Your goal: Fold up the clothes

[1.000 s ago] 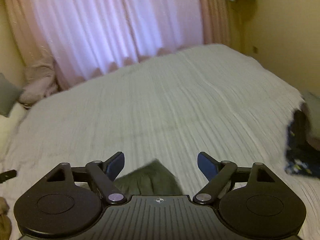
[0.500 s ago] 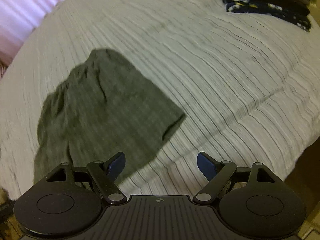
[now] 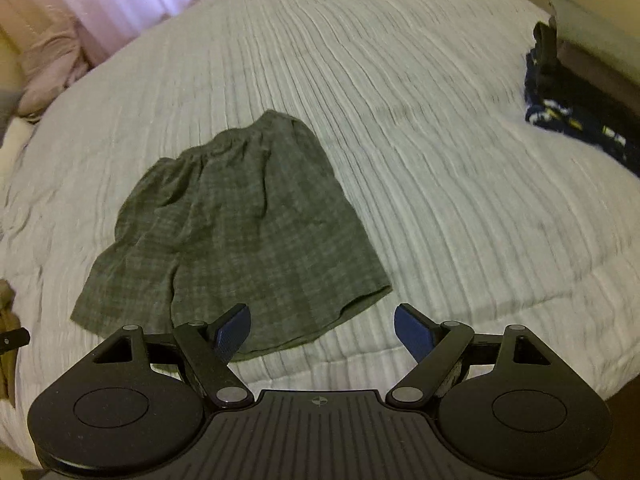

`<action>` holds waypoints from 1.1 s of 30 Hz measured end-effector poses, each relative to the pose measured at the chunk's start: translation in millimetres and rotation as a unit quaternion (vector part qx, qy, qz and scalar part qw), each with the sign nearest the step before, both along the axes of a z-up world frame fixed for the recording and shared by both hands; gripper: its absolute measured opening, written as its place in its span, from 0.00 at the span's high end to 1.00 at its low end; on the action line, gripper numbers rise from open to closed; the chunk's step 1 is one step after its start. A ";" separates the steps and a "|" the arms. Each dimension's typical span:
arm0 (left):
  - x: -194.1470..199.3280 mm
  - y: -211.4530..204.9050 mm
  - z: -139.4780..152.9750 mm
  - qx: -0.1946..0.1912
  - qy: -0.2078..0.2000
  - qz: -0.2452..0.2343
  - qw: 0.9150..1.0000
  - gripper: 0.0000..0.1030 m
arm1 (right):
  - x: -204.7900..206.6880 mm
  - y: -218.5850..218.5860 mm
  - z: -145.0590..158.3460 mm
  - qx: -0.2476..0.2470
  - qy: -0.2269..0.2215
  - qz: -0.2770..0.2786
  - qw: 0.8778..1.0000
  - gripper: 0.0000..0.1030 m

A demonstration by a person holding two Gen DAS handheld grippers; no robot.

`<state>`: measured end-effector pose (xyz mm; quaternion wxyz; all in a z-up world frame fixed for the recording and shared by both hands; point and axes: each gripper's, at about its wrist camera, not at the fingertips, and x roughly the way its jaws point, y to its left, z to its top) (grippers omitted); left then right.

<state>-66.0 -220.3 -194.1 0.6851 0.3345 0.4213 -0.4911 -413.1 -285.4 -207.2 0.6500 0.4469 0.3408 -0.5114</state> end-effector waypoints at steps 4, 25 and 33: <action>-28.9 18.6 7.1 -0.014 0.002 0.014 1.000 0.56 | -24.6 9.6 4.7 -0.002 -0.006 0.008 1.000 0.20; 1.3 62.1 -93.6 -0.060 0.197 0.189 0.960 0.53 | -106.3 2.6 -91.9 0.067 -0.193 -0.135 0.969 0.22; 18.5 30.8 -152.0 -0.071 0.269 0.232 0.932 0.53 | -108.9 -34.3 -158.9 0.053 -0.260 -0.233 0.936 0.32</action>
